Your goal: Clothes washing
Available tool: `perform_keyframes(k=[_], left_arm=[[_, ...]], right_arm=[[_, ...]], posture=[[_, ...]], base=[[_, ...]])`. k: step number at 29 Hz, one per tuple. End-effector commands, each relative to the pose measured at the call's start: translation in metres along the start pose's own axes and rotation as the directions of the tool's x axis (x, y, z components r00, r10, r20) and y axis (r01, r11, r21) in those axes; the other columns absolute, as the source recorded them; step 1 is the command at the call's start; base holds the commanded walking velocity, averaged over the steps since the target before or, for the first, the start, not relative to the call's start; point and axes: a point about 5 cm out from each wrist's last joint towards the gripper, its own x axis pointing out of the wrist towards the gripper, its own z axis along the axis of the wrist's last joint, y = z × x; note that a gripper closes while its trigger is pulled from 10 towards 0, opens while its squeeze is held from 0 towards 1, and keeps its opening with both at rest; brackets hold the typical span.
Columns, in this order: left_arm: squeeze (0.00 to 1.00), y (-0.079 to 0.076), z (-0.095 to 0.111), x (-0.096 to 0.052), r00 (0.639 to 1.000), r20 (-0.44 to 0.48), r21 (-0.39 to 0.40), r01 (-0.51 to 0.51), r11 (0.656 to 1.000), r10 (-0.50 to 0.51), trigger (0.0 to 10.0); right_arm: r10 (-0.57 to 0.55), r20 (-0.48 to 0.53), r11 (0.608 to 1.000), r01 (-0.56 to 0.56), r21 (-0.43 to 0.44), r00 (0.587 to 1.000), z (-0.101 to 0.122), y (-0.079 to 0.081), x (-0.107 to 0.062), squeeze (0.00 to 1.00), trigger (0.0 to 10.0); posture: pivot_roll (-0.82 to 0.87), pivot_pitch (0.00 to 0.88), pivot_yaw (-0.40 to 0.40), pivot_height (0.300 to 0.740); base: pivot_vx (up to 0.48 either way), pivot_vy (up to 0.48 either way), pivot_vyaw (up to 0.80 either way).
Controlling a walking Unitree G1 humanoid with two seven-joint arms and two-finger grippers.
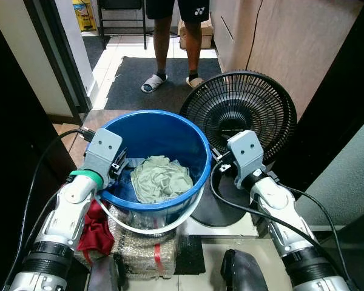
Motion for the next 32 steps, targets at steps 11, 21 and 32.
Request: perform_keyframes(k=[11, 21, 32], left_arm=[[0.0, -0.016, -0.074, -0.023, 0.964, -0.263, 0.047, 0.06, 0.997, -0.045, 10.0], [0.0, -0.013, -0.075, -0.026, 0.968, -0.248, 0.093, 0.074, 0.993, -0.048, 10.0], [0.0, -0.037, -0.039, -0.02, 0.913, -0.205, -0.016, 0.356, 0.934, -0.352, 10.0]], right_arm=[[0.013, -0.032, 0.999, -0.014, -0.029, 0.999, -0.01, 0.005, -0.005, 0.0, 10.0], [0.018, -0.03, 0.999, -0.019, -0.034, 0.999, -0.01, 0.007, -0.005, 0.0, 10.0], [0.024, -0.027, 0.999, -0.025, -0.033, 0.999, -0.01, 0.01, -0.005, 0.0, 10.0]], posture=[[0.12, 0.089, 0.011, 0.49], [0.12, 0.092, 0.007, 0.49], [0.12, 0.091, 0.012, 0.49]], base=[[0.0, 0.0, 0.0], [0.0, 0.0, 0.0], [0.0, 0.0, 0.0]])
